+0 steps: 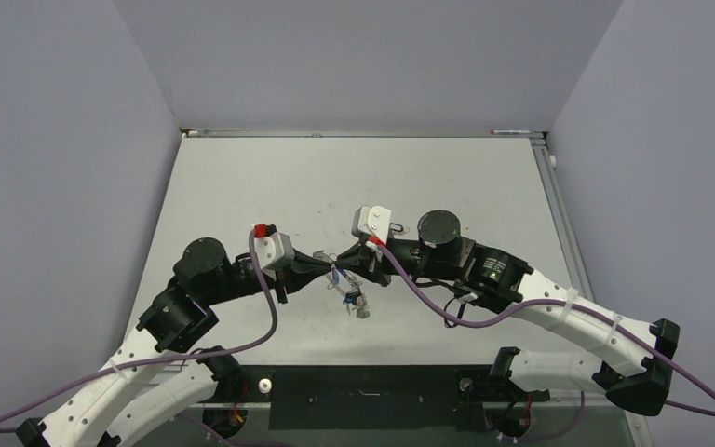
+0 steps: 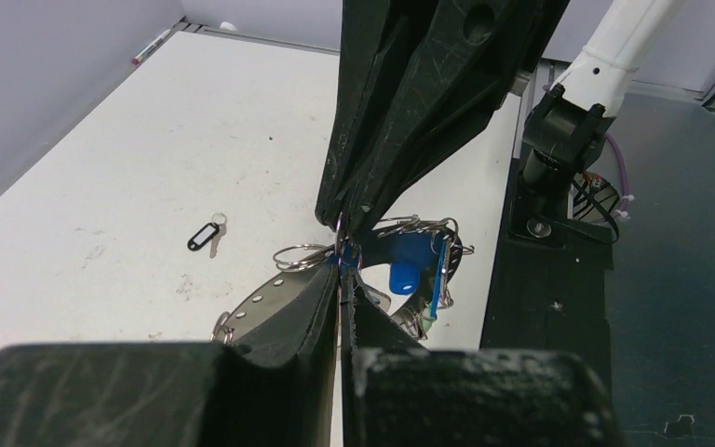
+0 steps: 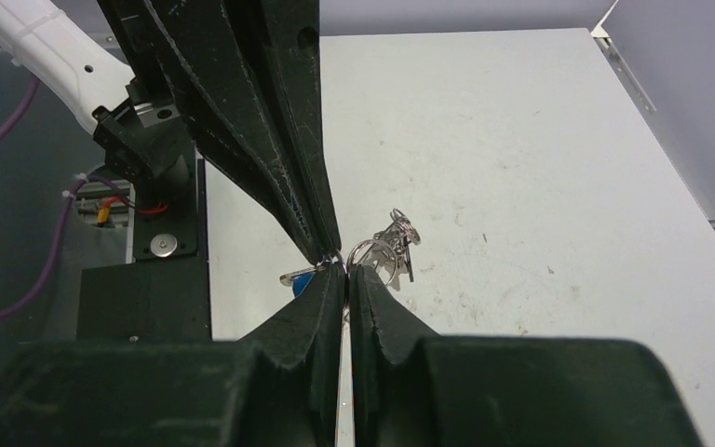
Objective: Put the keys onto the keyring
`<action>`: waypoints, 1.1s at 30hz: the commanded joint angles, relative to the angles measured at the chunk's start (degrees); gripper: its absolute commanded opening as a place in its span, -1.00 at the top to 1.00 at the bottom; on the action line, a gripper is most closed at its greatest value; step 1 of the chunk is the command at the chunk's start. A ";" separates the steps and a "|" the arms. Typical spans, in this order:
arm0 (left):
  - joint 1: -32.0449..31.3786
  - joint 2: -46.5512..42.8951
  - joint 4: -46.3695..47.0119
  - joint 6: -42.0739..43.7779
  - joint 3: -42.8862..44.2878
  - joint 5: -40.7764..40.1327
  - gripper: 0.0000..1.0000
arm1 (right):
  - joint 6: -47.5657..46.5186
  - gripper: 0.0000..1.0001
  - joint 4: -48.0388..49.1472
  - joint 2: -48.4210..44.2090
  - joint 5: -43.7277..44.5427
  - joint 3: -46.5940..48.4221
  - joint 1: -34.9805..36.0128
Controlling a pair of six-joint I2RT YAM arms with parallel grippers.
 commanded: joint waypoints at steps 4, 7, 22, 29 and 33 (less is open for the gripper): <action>-0.01 -0.45 0.08 -3.50 5.56 3.83 1.00 | -0.21 0.90 5.34 -2.05 2.32 -0.71 -0.84; -0.01 -0.90 0.53 -5.33 5.47 3.60 1.00 | -0.30 0.89 5.36 -2.03 2.35 -0.68 -0.81; 0.57 0.05 7.95 -16.55 4.10 0.07 1.00 | -2.03 0.89 3.92 0.00 3.07 -1.15 -0.68; 1.77 0.12 7.46 -20.48 4.30 -3.79 1.00 | -3.08 0.54 2.44 0.79 3.28 -1.02 -0.41; 2.23 0.31 8.81 -23.67 3.11 -6.45 1.00 | -2.65 0.11 2.64 0.17 6.32 -0.88 -0.45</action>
